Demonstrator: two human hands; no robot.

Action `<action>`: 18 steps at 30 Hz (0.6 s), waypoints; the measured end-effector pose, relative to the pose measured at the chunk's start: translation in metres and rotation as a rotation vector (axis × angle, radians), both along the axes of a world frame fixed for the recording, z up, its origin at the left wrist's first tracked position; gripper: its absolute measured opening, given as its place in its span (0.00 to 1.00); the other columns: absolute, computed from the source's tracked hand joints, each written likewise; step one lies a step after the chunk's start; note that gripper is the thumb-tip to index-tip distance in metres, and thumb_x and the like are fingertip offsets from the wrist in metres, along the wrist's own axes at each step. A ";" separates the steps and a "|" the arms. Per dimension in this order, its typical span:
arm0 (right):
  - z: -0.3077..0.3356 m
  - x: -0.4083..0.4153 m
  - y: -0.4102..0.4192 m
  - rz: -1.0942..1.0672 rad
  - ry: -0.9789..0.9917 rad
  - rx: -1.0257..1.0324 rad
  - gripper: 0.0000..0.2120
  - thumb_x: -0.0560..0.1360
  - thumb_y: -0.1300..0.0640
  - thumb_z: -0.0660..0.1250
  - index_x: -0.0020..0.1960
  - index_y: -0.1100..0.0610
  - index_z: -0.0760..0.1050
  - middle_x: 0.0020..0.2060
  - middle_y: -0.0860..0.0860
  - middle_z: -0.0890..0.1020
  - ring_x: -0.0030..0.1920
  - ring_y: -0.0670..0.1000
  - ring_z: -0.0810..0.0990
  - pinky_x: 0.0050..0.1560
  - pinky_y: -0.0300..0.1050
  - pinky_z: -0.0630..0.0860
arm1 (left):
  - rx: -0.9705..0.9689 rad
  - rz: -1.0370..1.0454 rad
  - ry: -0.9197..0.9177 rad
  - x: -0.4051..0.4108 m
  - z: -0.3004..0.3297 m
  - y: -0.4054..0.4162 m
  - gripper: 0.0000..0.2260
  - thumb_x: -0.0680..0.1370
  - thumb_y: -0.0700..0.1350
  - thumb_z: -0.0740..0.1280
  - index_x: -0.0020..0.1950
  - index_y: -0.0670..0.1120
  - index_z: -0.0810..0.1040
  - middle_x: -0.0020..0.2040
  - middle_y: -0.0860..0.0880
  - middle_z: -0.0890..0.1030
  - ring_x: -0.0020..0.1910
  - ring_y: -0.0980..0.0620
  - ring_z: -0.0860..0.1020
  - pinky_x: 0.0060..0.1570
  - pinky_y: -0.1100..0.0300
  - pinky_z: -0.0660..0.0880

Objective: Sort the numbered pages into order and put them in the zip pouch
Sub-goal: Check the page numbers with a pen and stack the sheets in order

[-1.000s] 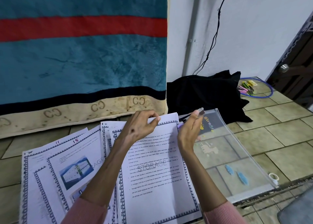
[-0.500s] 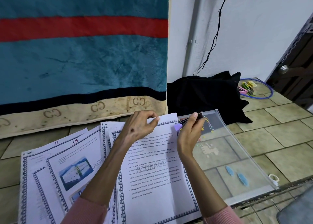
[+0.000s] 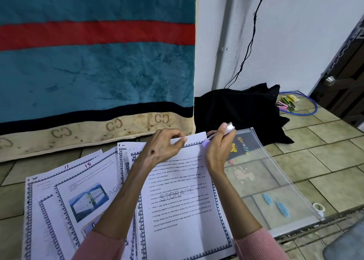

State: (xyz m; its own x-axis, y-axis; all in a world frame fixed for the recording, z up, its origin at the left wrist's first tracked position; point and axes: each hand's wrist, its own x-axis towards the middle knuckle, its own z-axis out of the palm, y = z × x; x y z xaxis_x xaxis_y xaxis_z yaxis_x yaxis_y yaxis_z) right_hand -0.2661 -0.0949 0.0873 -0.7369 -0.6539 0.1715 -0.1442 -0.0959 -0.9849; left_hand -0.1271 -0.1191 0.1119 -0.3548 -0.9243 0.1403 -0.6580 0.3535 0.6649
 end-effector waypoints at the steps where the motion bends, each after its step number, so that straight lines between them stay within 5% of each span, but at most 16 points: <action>1: -0.002 0.000 0.002 0.021 -0.001 -0.011 0.14 0.81 0.48 0.50 0.44 0.57 0.63 0.31 0.46 0.70 0.32 0.41 0.70 0.38 0.36 0.68 | 0.002 -0.001 -0.002 0.000 -0.001 -0.001 0.06 0.76 0.49 0.66 0.45 0.50 0.82 0.48 0.58 0.83 0.53 0.60 0.77 0.52 0.63 0.72; 8: 0.014 0.000 0.000 0.061 -0.148 0.027 0.17 0.81 0.47 0.48 0.46 0.59 0.65 0.33 0.46 0.71 0.34 0.41 0.71 0.38 0.34 0.67 | 0.010 -0.011 -0.013 0.000 -0.003 -0.003 0.07 0.75 0.50 0.66 0.46 0.50 0.83 0.52 0.55 0.84 0.56 0.57 0.78 0.57 0.60 0.74; 12: 0.015 0.000 -0.007 0.106 -0.082 0.114 0.19 0.80 0.43 0.50 0.39 0.56 0.65 0.32 0.47 0.70 0.35 0.45 0.70 0.38 0.39 0.66 | 0.000 -0.011 -0.013 -0.003 -0.001 -0.002 0.07 0.75 0.50 0.66 0.46 0.51 0.83 0.51 0.55 0.84 0.55 0.57 0.78 0.56 0.59 0.74; 18: 0.011 -0.001 -0.004 0.095 0.018 0.133 0.19 0.80 0.44 0.50 0.35 0.52 0.60 0.30 0.47 0.69 0.32 0.45 0.68 0.35 0.34 0.66 | 0.014 0.000 -0.013 0.001 -0.003 -0.005 0.06 0.75 0.51 0.66 0.46 0.52 0.82 0.52 0.54 0.84 0.56 0.55 0.78 0.57 0.54 0.75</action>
State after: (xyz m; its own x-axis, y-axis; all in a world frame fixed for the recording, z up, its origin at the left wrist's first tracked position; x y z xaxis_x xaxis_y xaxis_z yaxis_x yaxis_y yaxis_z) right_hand -0.2672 -0.0994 0.0985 -0.6685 -0.7380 0.0918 -0.1589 0.0212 -0.9871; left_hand -0.1260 -0.1240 0.1091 -0.3563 -0.9262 0.1233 -0.6665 0.3444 0.6612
